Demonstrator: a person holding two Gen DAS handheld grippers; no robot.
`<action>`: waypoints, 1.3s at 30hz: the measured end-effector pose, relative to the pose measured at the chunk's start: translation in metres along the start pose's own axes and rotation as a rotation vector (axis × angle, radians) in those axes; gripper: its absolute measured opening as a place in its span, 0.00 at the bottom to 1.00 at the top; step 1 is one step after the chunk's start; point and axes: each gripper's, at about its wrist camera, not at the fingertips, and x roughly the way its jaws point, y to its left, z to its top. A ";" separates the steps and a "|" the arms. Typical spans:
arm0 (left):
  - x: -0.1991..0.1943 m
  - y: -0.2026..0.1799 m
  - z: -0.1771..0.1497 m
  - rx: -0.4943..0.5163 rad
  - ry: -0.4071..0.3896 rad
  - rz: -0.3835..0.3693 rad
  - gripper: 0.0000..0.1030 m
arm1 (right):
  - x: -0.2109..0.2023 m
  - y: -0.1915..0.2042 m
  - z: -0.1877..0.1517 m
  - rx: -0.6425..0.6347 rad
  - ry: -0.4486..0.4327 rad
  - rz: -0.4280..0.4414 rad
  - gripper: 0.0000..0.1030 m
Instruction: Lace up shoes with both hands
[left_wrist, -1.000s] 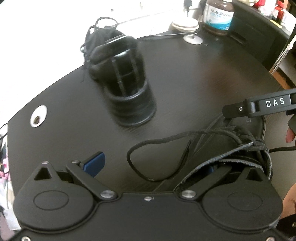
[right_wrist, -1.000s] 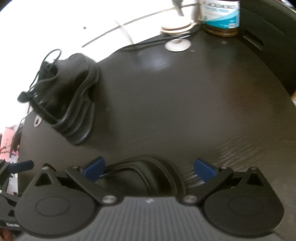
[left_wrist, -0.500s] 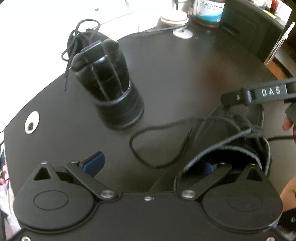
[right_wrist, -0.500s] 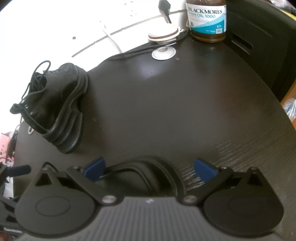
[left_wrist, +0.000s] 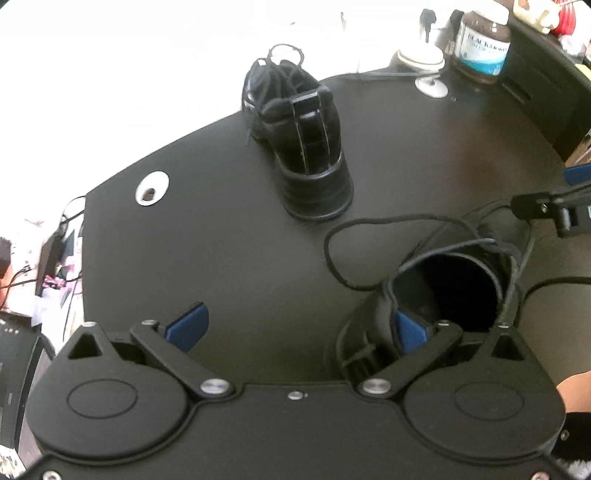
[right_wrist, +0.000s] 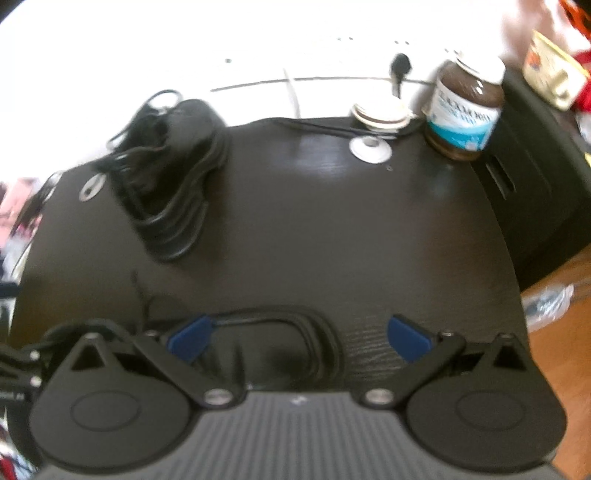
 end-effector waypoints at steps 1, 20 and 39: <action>-0.006 0.000 -0.001 -0.005 -0.006 -0.007 1.00 | -0.006 0.002 -0.001 -0.020 -0.001 0.002 0.99; -0.012 -0.013 -0.016 -0.155 0.083 -0.049 1.00 | 0.021 0.058 -0.042 -0.287 0.214 0.117 0.99; -0.011 -0.014 -0.014 -0.131 0.074 -0.045 1.00 | 0.043 0.082 -0.050 -0.249 0.178 0.029 1.00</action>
